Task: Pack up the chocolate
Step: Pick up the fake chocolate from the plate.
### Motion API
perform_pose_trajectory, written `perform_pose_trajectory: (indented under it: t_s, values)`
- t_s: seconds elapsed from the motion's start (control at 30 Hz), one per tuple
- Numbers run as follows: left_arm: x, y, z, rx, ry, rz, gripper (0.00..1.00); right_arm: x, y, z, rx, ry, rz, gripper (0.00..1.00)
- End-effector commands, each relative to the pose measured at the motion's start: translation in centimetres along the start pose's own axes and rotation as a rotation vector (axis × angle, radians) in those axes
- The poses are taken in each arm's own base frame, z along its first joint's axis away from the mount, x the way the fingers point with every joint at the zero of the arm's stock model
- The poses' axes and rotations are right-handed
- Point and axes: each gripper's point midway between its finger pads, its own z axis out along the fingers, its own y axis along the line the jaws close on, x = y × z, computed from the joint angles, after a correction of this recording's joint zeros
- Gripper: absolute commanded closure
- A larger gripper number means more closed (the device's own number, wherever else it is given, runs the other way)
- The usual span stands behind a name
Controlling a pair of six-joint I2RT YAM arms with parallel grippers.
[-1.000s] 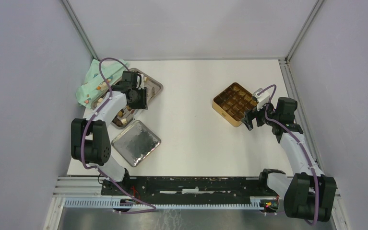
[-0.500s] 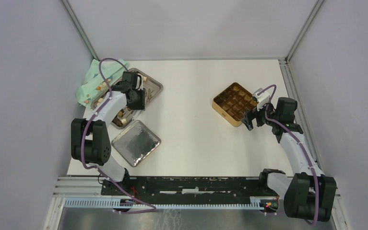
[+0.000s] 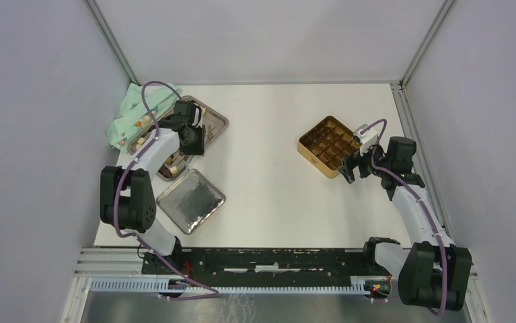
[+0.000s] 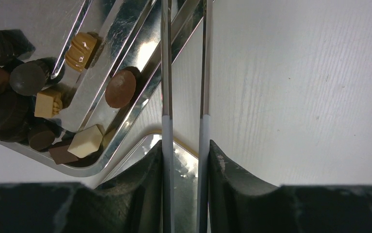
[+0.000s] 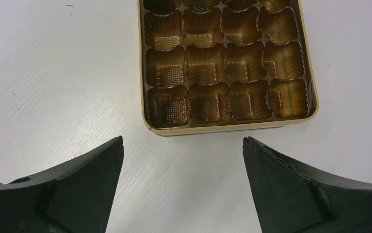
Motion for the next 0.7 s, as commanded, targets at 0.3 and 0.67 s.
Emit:
perform_pose_trajectory:
  t_s: [0.3, 0.67]
  values:
    - [-3.2, -1.1, -4.0, 0.053, -0.210, -0.101, 0.98, -0.6, -0.1, 0.0, 0.001, -0.014, -0.024, 0.02]
    - [-3.3, -8.9, -9.4, 0.516, -0.324, -0.162, 0.98, -0.8, -0.1, -0.1, -0.001, -0.017, -0.019, 0.02]
